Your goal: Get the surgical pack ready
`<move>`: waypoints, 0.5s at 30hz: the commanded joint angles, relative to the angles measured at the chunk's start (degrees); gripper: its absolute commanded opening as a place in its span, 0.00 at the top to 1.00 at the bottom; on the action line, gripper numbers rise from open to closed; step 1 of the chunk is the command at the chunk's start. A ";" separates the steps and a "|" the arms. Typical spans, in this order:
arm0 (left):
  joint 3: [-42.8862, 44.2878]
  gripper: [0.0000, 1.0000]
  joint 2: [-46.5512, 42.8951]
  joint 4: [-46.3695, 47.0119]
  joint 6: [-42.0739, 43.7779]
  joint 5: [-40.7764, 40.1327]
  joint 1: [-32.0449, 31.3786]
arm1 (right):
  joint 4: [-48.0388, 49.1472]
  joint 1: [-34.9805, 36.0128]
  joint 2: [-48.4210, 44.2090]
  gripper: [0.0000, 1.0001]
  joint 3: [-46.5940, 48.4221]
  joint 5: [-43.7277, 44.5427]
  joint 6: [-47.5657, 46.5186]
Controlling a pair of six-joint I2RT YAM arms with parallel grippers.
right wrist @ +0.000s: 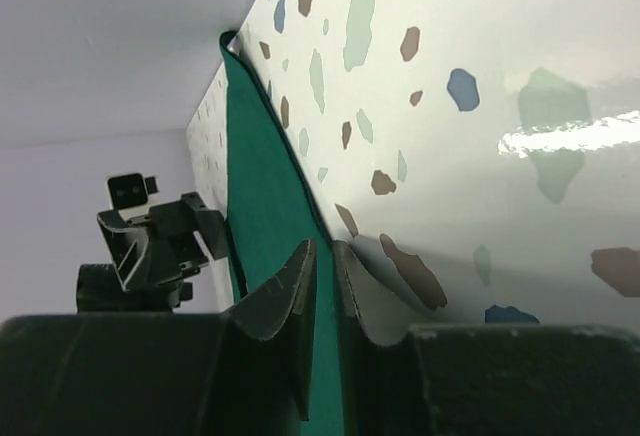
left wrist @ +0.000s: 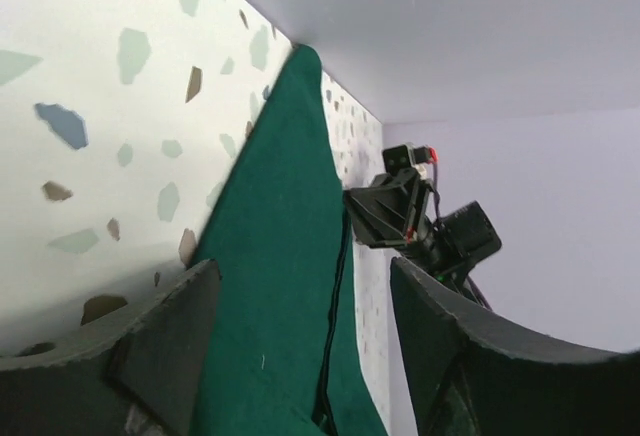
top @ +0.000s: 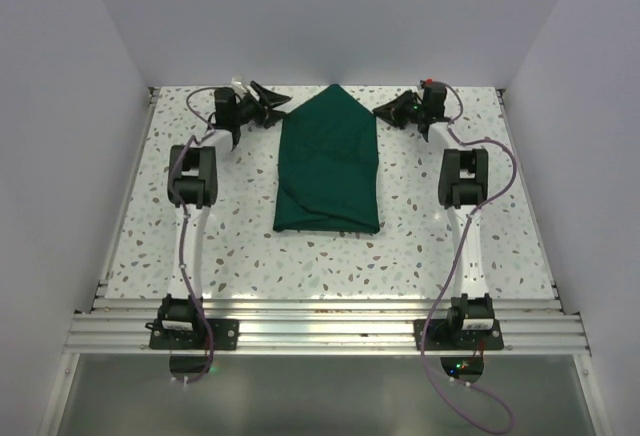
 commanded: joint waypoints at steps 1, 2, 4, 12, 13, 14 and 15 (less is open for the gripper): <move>-5.28 0.25 -9.10 -4.16 12.76 -7.87 1.34 | 2.17 -0.49 -5.28 0.82 -2.20 3.78 -1.02; -5.21 0.23 -9.73 -5.92 14.54 -8.59 1.34 | 0.50 -1.97 -5.81 0.80 -1.77 3.79 -3.64; -5.38 0.21 -10.70 -9.96 17.98 -9.21 1.34 | -4.33 -2.69 -6.69 0.77 -1.06 3.26 -6.38; -6.97 0.18 -10.88 -16.38 22.90 -10.88 -0.42 | -15.06 -2.08 -8.01 0.71 -3.52 1.07 -19.75; -7.05 0.18 -10.97 -17.17 23.52 -11.40 -0.77 | -16.55 -1.64 -7.40 0.71 -3.09 0.54 -20.62; -6.97 0.18 -11.05 -17.97 24.22 -11.84 -1.56 | -17.35 -1.20 -7.22 0.71 -3.08 0.01 -22.72; -6.88 0.18 -11.14 -19.80 25.79 -12.80 -1.83 | -18.23 -1.11 -7.22 0.70 -3.17 0.53 -23.96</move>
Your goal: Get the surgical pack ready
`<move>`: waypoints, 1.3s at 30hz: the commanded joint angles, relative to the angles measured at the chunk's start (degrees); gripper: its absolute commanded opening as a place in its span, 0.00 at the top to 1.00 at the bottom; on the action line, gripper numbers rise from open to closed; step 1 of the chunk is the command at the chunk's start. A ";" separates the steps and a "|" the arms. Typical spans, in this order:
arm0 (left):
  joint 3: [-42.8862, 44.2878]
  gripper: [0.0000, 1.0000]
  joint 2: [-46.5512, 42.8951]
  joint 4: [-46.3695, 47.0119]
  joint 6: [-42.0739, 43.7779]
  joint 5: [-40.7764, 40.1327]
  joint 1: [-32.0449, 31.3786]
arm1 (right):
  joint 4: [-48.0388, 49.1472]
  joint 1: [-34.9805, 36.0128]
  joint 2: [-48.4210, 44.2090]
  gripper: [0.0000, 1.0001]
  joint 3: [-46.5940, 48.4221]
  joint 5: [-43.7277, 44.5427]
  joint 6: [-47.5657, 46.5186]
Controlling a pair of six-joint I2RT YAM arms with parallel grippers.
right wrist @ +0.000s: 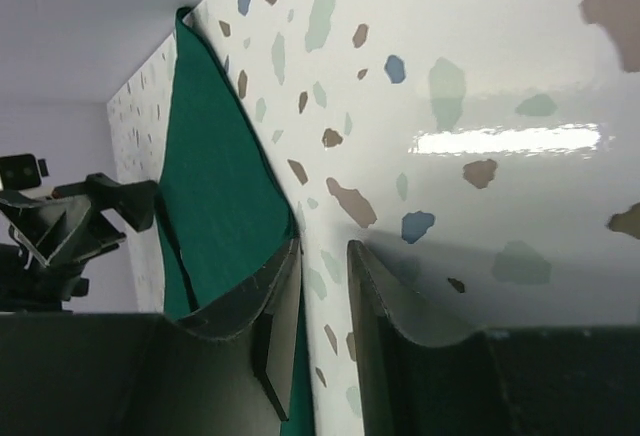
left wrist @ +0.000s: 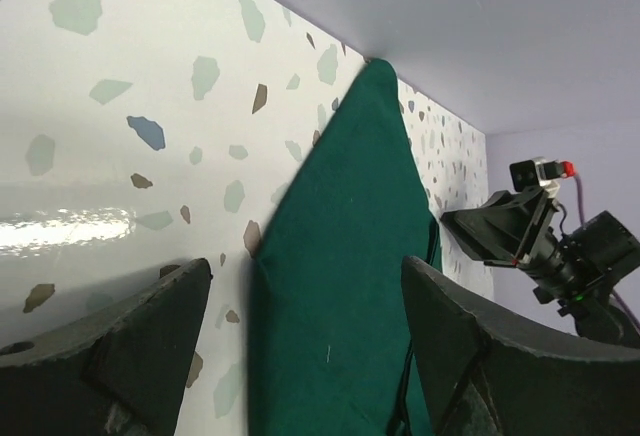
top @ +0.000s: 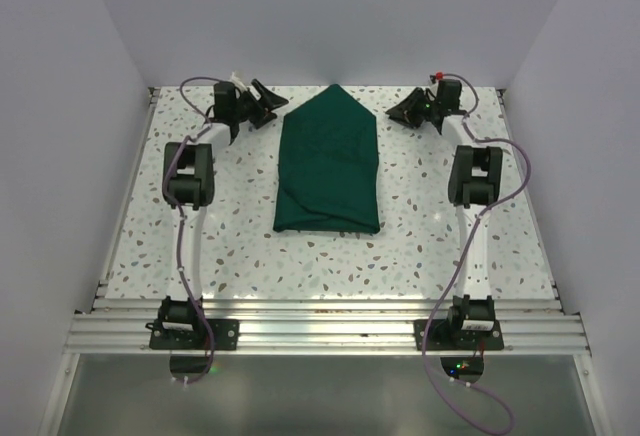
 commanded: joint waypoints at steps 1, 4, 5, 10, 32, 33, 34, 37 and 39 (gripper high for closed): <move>-0.13 0.18 -2.53 -8.14 7.07 -3.76 -2.37 | -9.66 3.59 -1.78 0.68 -0.59 0.14 -10.08; -0.04 0.18 -3.23 -11.93 10.32 -5.96 -3.34 | -8.98 4.48 -1.69 0.62 -1.73 -0.21 -10.63; 0.05 0.18 -3.32 -13.76 11.12 -6.75 -3.69 | -8.89 4.74 -1.43 0.61 -1.65 -0.12 -10.72; -0.56 0.19 -3.24 -16.16 12.09 -6.76 -4.40 | -10.82 6.24 1.12 0.59 1.95 0.49 -11.33; 9.81 1.00 2.39 -11.23 4.71 0.63 -2.29 | -8.89 7.20 2.19 0.96 10.57 1.64 -2.64; 9.29 1.00 1.17 -11.14 4.71 0.97 -2.29 | -8.02 7.29 1.83 0.99 10.83 1.11 -1.85; 8.67 1.00 0.38 -10.97 4.62 1.24 -2.29 | -8.01 7.21 1.39 1.00 11.01 1.02 -0.62; 5.77 1.00 -2.96 -10.88 5.15 1.85 -2.29 | -8.88 7.29 -0.71 1.00 10.92 0.23 0.09; 3.67 1.00 -5.42 -11.93 5.76 1.95 -2.29 | -10.72 7.29 -2.73 1.00 9.88 0.32 -0.17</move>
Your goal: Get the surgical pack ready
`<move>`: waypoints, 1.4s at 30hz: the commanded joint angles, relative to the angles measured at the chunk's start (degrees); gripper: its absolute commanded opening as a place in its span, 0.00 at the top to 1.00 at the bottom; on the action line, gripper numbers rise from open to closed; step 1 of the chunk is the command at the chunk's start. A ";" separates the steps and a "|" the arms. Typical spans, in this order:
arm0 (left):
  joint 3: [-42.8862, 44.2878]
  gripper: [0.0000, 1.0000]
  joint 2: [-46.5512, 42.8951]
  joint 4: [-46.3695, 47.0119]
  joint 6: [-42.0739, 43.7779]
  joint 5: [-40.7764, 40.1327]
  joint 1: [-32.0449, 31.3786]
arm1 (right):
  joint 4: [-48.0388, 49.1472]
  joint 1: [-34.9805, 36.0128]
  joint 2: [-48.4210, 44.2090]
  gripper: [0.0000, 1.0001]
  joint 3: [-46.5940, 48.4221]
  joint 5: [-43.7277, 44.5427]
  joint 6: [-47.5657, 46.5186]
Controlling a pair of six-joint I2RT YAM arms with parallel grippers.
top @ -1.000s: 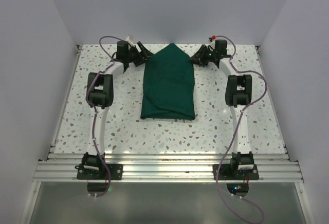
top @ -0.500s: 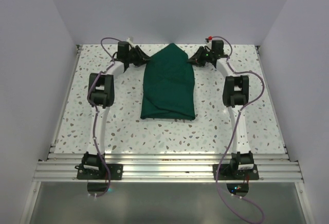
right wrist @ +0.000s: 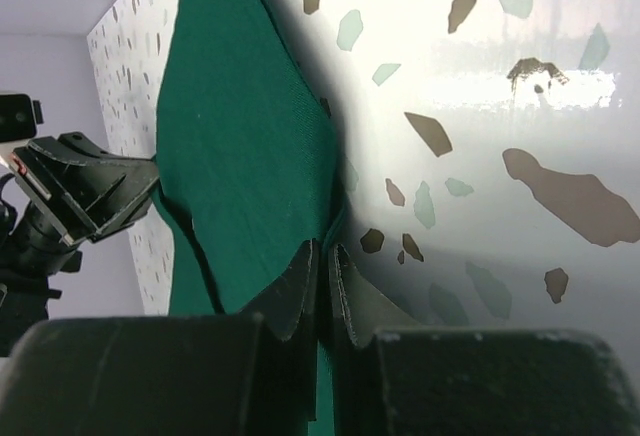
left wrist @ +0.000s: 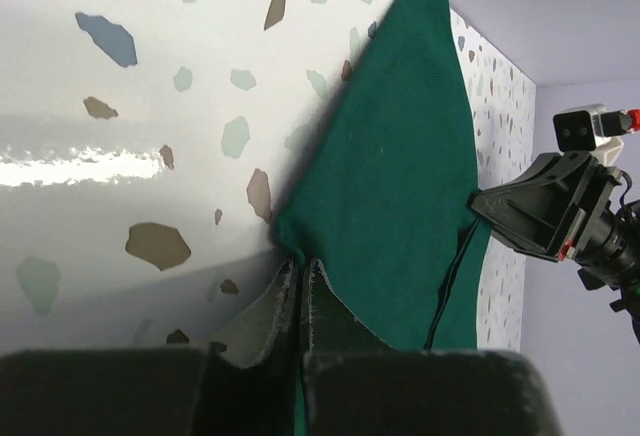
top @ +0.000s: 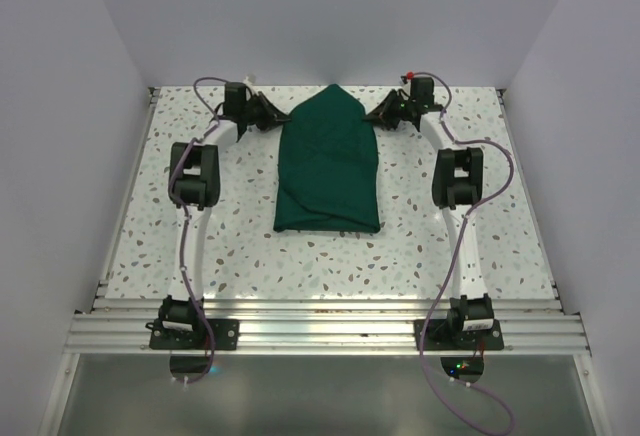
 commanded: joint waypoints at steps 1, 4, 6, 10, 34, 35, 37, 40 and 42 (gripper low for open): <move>-2.72 1.00 -8.05 1.20 0.10 2.47 0.29 | -2.03 0.34 -6.04 1.00 1.33 -0.66 1.42; -5.97 1.00 -11.74 0.15 0.80 3.09 0.29 | -4.23 0.60 -9.99 1.00 -1.83 -1.63 0.55; -7.99 1.00 -14.63 -1.34 2.12 3.26 0.29 | -6.33 0.87 -12.19 1.00 -3.25 -1.46 -0.59; -10.37 1.00 -19.13 -5.82 4.32 3.70 0.38 | -10.38 1.13 -19.21 1.00 -7.81 -1.54 -2.09; -44.56 1.00 -50.07 -16.55 13.99 5.28 -0.59 | -24.54 4.21 -47.43 1.00 -40.24 -0.14 -10.35; -45.96 1.00 -51.12 -16.99 14.69 5.28 -0.76 | -24.71 4.21 -47.79 1.00 -41.21 -0.31 -10.53; -48.15 1.00 -51.91 -17.69 15.39 5.11 -1.03 | -25.33 4.39 -48.84 1.00 -43.59 -0.32 -11.75; -51.32 1.00 -53.50 -17.78 16.18 5.20 -1.03 | -25.85 4.47 -49.90 1.00 -46.57 0.12 -13.08; -52.56 1.00 -54.20 -18.22 17.06 5.20 -1.03 | -26.03 4.65 -50.25 1.00 -48.76 0.30 -14.13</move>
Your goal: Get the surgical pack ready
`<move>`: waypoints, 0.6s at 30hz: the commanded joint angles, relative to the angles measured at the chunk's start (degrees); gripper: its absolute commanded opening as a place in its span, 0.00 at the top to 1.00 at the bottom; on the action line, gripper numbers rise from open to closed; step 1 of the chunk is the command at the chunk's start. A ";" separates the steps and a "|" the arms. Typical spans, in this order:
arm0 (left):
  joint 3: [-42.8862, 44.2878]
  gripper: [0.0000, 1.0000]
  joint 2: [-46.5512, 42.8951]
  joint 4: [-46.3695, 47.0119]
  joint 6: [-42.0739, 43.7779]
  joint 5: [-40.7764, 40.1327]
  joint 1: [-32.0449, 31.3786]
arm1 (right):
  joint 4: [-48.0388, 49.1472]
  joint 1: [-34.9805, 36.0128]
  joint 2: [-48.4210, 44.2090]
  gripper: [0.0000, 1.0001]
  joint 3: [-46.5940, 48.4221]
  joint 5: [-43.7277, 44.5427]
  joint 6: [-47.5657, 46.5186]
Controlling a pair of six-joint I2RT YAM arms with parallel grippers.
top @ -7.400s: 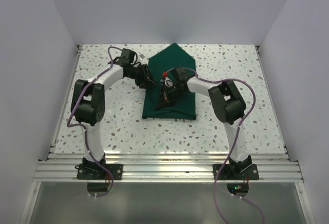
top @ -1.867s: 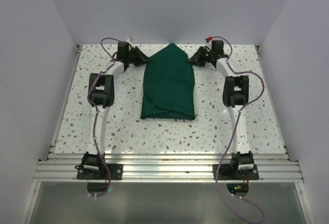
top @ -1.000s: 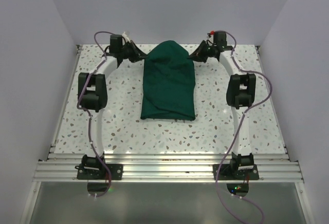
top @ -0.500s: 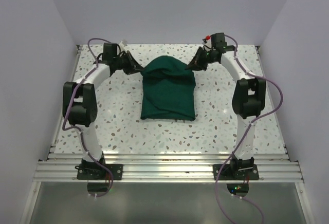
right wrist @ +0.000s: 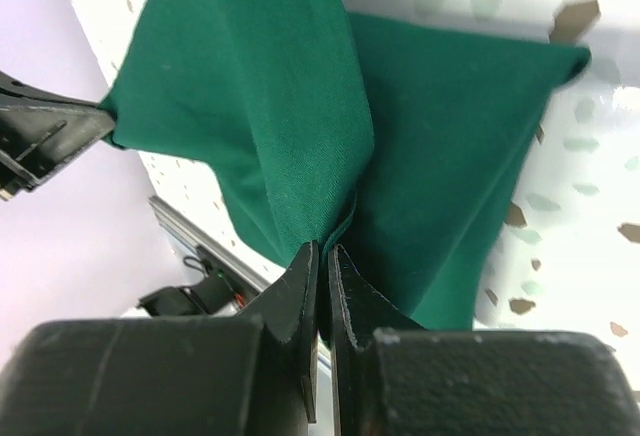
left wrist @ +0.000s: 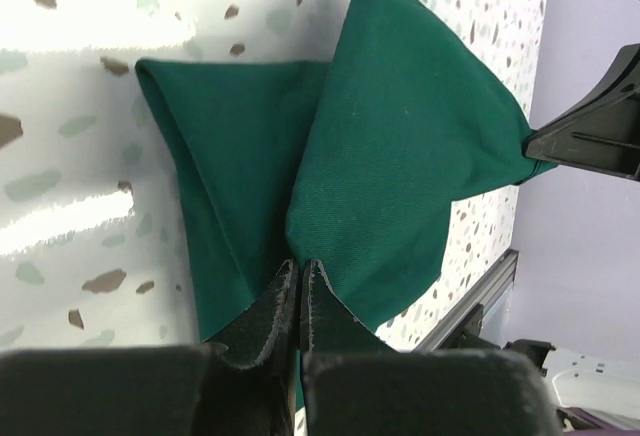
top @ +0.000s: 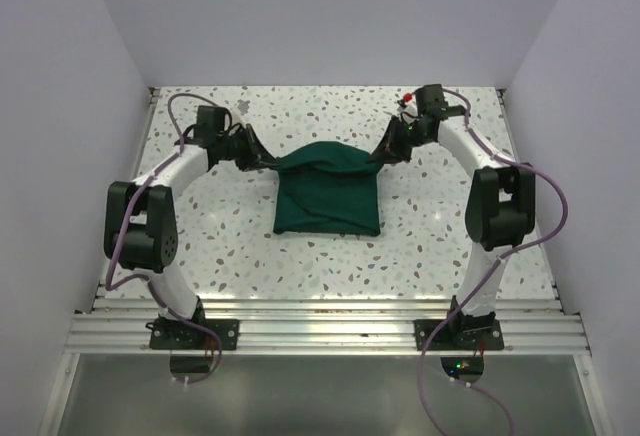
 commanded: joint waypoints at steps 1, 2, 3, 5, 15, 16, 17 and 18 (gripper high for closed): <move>-2.90 1.00 -3.14 -2.00 3.34 1.11 -0.11 | -2.40 0.10 -3.61 1.00 -3.23 0.28 -2.96; -3.35 1.00 -3.49 -2.27 3.95 1.11 -0.20 | -2.23 0.10 -3.87 1.00 -4.89 0.28 -3.14; -3.79 1.00 -3.50 -2.45 4.30 0.93 -0.29 | -2.23 0.28 -3.96 1.00 -5.60 0.36 -3.49; -5.72 1.00 -3.93 -2.45 5.09 0.50 -0.46 | -1.97 0.63 -4.14 1.00 -7.36 0.54 -4.02; -12.58 1.00 -2.44 -1.22 6.85 1.20 -1.43 | -2.40 1.51 -2.83 0.93 -13.87 4.40 -7.53; -13.01 1.00 -2.01 -1.22 7.20 1.54 -1.43 | -3.88 1.60 -2.47 0.88 -12.56 5.19 -7.97; -13.19 1.00 -1.74 -1.39 7.47 1.81 -1.43 | -4.59 1.60 -2.12 0.84 -11.77 5.63 -8.32; -13.37 0.98 -1.65 -1.65 7.65 1.90 -1.52 | -5.04 1.60 -1.95 0.81 -10.89 5.81 -9.20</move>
